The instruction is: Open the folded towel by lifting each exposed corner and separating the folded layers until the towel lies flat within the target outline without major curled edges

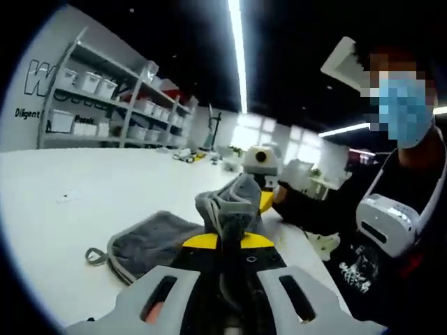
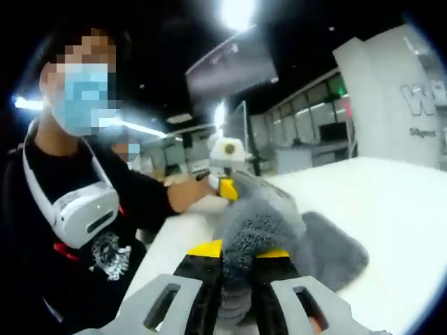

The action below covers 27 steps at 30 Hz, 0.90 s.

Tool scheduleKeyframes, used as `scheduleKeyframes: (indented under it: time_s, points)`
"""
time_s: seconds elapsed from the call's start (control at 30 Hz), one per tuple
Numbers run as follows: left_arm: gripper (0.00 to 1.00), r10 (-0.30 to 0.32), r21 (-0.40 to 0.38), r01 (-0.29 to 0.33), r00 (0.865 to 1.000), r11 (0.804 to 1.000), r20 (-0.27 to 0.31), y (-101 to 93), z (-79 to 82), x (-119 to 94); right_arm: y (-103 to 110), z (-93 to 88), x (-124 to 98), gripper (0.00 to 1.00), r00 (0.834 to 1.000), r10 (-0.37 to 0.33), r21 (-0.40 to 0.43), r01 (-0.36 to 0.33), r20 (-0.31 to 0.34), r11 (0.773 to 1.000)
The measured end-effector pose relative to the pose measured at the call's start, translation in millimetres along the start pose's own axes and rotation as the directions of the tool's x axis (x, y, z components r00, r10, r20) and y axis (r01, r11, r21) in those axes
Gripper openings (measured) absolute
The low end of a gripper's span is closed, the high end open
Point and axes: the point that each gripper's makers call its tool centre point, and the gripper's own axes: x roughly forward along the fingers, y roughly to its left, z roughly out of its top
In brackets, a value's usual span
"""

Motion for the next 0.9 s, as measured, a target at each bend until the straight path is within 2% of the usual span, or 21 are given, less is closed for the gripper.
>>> scheduleKeyframes:
  time_s: [0.07, 0.2, 0.3, 0.4, 0.9]
  points:
    - [0.06, 0.011, 0.008, -0.011, 1.0, 1.0, -0.002, -1.3, -0.3, -0.7, 0.6, -0.9, 0.0, 0.07, 1.0, -0.023, -0.032, 0.023, -0.007, 0.999]
    - [0.05, 0.014, 0.019, -0.014, 1.0, 1.0, 0.007, -8.0, 0.5, -3.5, 8.4, 0.1, -1.5, 0.07, 1.0, -0.027, -0.059, 0.027, -0.01, 0.998]
    - [0.05, 0.028, 0.048, -0.029, 1.0, 0.998, 0.008, -9.0, 0.6, -4.5, 11.2, -0.4, -2.3, 0.08, 0.999, -0.04, -0.062, 0.039, -0.011, 0.997]
    - [0.05, 0.041, 0.036, -0.041, 0.999, 0.998, 0.002, -9.0, -0.6, -5.3, 11.3, -3.2, -3.3, 0.08, 0.998, -0.062, -0.048, 0.061, -0.02, 0.997]
    - [0.05, 0.051, 0.045, -0.05, 0.999, 0.998, -0.016, -33.6, -13.0, -9.4, 41.3, -15.5, -2.5, 0.08, 0.996, -0.077, -0.125, 0.071, -0.042, 0.99]
